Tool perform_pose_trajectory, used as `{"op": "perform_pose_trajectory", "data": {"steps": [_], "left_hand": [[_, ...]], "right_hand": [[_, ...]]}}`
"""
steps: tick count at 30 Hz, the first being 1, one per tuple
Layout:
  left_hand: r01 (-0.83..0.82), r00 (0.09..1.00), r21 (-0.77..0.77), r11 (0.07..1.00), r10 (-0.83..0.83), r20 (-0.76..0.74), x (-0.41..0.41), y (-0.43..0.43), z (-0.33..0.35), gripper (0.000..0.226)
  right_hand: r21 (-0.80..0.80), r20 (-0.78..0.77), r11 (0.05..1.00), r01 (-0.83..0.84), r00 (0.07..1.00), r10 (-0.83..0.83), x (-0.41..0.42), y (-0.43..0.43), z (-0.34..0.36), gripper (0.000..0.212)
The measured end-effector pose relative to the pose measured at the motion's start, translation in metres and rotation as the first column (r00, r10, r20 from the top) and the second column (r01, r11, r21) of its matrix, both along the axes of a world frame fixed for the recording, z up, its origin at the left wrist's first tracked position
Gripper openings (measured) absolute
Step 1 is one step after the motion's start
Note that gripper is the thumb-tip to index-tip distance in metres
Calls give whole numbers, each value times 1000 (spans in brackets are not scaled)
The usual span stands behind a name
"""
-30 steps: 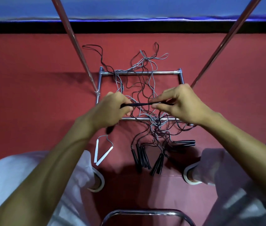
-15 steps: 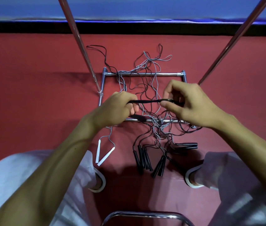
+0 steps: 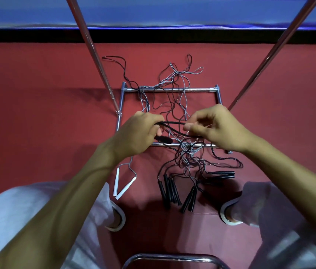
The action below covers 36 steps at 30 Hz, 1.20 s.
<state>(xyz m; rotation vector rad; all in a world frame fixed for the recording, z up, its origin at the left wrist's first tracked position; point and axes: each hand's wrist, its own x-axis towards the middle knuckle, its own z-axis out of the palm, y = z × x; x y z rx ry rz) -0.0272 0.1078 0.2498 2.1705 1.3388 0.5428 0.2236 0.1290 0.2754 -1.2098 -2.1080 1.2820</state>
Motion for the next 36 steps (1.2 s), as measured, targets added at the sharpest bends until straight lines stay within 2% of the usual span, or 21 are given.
{"op": "perform_pose_trajectory", "data": {"steps": [3, 6, 10, 13, 16, 19, 22, 24, 27, 30, 33, 36], "left_hand": [[-21, 1000, 63, 998, 20, 8, 5, 0, 1, 17], [-50, 998, 98, 994, 47, 39, 7, 0, 4, 18], [-58, 998, 53, 997, 58, 11, 7, -3, 4, 20], [-70, 993, -36, 997, 66, -102, 8, -3, -4, 19], [-129, 976, -170, 977, 94, -198, 11, -2, -6, 21], [-170, 946, -211, 962, 100, -307, 15, -3, -3, 18], [-205, 934, -261, 943, 109, -341, 16, -5, 1, 19], [-226, 916, -288, 931, 102, -389, 15, -7, -1, 21], [-197, 927, -299, 934, 79, -366, 17, -9, -4, 26], [-143, 971, -361, 922, 61, -230, 20, -11, -5, 22], [-100, 984, -348, 932, 42, -171, 20, -10, -5, 17], [-57, 996, -397, 916, 23, -90, 18, -7, -4, 17]], "right_hand": [[51, -39, 998, 22, 999, -20, 3, -1, 3, 15], [-1, -62, 999, -37, 997, 37, 3, -5, 3, 15], [-21, -22, 1000, 13, 1000, -13, 3, -3, -3, 14], [131, 96, 991, 35, 994, -48, 8, 3, 5, 13], [321, 247, 944, -80, 969, -2, 14, 6, 7, 13], [410, 247, 902, -134, 968, 31, 18, 8, 7, 14], [325, 202, 938, -123, 978, 58, 23, 12, 11, 19], [230, 283, 958, -170, 954, 101, 25, 14, 9, 16], [-78, 337, 979, -187, 919, 202, 25, 14, 2, 13], [-383, 363, 914, -133, 888, 281, 24, 12, -2, 9], [-478, 315, 871, -116, 903, 293, 24, 10, 1, 13], [-486, 197, 870, -86, 959, 205, 31, 13, 6, 16]]}}
